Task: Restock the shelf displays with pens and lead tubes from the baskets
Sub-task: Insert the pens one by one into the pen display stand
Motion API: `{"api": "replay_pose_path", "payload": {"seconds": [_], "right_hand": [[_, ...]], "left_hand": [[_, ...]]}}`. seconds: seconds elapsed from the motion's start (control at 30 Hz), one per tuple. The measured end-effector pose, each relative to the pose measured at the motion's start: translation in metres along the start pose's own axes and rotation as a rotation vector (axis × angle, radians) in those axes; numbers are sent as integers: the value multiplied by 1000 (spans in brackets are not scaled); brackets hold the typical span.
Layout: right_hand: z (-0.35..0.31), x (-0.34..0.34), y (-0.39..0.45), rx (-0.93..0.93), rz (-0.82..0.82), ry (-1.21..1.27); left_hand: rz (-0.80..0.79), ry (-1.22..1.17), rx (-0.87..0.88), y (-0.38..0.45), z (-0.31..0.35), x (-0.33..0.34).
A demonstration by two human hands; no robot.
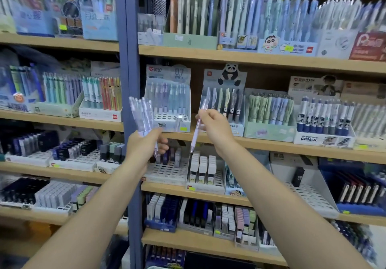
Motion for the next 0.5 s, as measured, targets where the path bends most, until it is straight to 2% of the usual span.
{"api": "replay_pose_path", "payload": {"seconds": [0.2, 0.5], "right_hand": [[14, 25, 19, 3, -66, -145], [32, 44, 35, 36, -104, -162]], "left_hand": [[213, 196, 97, 31, 3, -19], [158, 260, 184, 35, 2, -14]]}}
Point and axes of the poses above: each hand's wrist, its own y-axis towards the middle knuckle, its own x-axis out of the palm, z = x × y, the point moved 2 cm from there along y, towards the middle knuckle, and after that the axes turned 8 degrees about -z, right-handed, at the moved point
